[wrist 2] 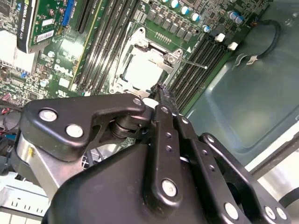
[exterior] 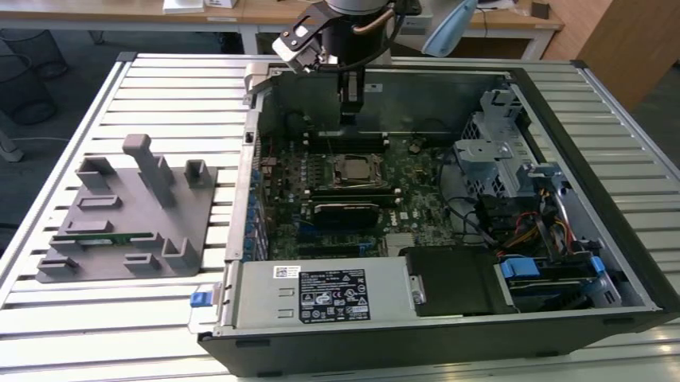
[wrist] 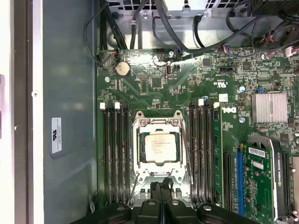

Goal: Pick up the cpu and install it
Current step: 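Close the cpu cover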

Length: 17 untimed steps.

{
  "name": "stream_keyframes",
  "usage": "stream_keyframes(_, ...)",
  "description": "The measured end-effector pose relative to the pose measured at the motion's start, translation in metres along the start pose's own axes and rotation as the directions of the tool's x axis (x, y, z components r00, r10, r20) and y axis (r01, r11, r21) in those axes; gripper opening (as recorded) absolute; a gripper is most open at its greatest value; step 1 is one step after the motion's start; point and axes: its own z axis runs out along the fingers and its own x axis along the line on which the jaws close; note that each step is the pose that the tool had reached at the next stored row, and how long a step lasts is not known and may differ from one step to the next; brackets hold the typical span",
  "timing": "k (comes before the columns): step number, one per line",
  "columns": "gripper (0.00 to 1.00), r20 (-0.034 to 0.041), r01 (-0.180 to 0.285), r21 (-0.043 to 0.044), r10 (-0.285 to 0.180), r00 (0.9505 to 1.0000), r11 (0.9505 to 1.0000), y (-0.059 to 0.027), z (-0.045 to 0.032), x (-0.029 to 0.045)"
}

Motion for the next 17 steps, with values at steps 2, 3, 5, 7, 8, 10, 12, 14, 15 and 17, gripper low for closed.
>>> stream_keyframes(2, 0.11, 0.0001, 0.0, 0.0001, 0.0, 1.0, 1.0, 0.0, 0.0, 0.0)
stream_keyframes(3, 0.11, 0.0001, 0.0, 0.0001, 0.0, 1.0, 1.0, 0.0, 0.0, 0.0)
stream_keyframes(5, 0.11, 0.0001, 0.0, 0.0001, 0.0, 1.0, 1.0, 0.0, 0.0, 0.0)
stream_keyframes(7, 0.11, 0.0001, 0.0, 0.0001, 0.0, 1.0, 1.0, 0.0, 0.0001, 0.0)
stream_keyframes(8, 0.11, 0.0001, 0.0, 0.0001, 0.0, 1.0, 1.0, 0.0, 0.0001, 0.0)
stream_keyframes(10, 0.11, 0.0001, 0.0, 0.0001, 0.0, 1.0, 1.0, 0.0, 0.0001, 0.0)
stream_keyframes(12, 0.11, 0.0001, 0.0, 0.0, 0.0, 1.0, 1.0, 0.0, 0.0002, 0.0)
stream_keyframes(14, 0.11, 0.0001, 0.0, 0.0, 0.0, 1.0, 1.0, 0.0, 0.0004, 0.0)
stream_keyframes(15, 0.11, 0.0, 0.0, 0.0, 0.0, 1.0, 1.0, 0.0, 0.0004, 0.0)
stream_keyframes(17, 0.11, 0.0001, 0.0, 0.0001, 0.0, 1.0, 1.0, 0.0, 0.0005, 0.0)
